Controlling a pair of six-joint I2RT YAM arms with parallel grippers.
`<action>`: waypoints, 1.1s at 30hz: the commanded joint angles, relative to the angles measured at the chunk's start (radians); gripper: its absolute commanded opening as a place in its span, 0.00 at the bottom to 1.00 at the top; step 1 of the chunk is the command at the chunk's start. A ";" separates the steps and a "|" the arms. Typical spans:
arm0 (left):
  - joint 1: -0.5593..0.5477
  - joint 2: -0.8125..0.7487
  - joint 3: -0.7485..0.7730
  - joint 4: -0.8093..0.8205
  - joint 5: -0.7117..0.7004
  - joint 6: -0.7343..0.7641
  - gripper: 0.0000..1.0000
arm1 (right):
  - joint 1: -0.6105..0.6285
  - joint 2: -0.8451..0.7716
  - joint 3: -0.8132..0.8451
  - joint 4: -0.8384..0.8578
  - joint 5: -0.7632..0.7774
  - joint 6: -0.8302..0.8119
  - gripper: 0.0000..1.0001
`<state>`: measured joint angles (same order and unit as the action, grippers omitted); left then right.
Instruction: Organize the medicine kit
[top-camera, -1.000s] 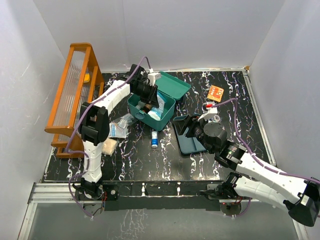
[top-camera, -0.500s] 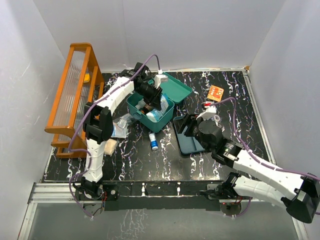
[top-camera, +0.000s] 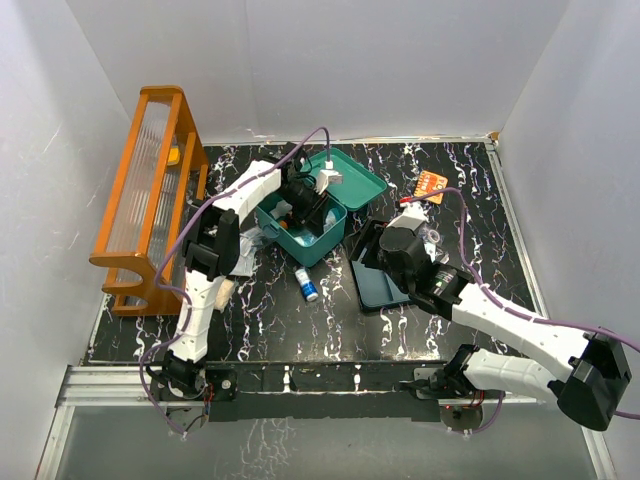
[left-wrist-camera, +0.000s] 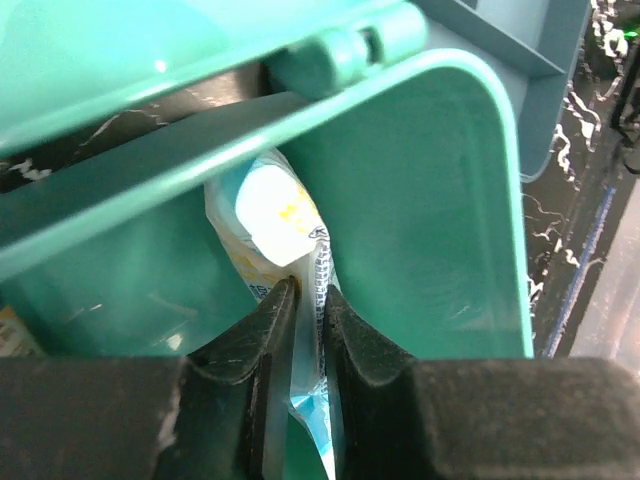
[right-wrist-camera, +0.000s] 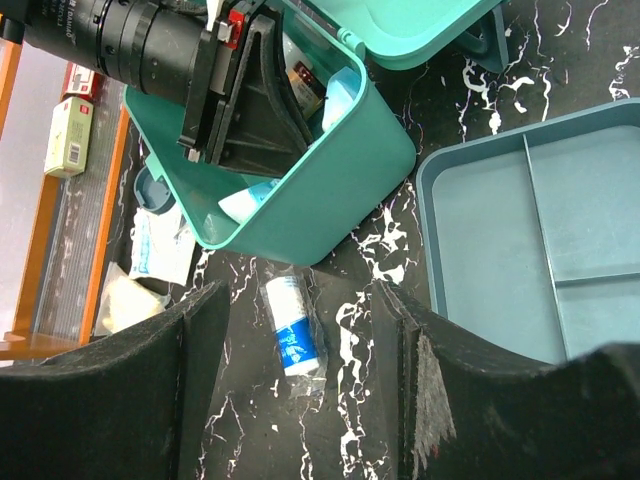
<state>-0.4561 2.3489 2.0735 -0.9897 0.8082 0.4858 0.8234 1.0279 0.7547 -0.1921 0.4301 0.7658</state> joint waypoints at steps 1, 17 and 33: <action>-0.006 -0.038 -0.010 0.075 -0.108 -0.066 0.16 | -0.006 -0.009 0.037 0.014 -0.001 0.023 0.56; -0.007 -0.120 -0.024 0.171 -0.290 -0.135 0.51 | -0.006 -0.024 0.018 0.045 -0.017 0.020 0.57; -0.008 -0.243 -0.079 0.165 -0.294 -0.143 0.44 | -0.006 -0.030 0.003 0.060 -0.024 0.011 0.57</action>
<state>-0.4591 2.2261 2.0243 -0.8360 0.5148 0.3630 0.8219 1.0157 0.7547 -0.1982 0.4080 0.7845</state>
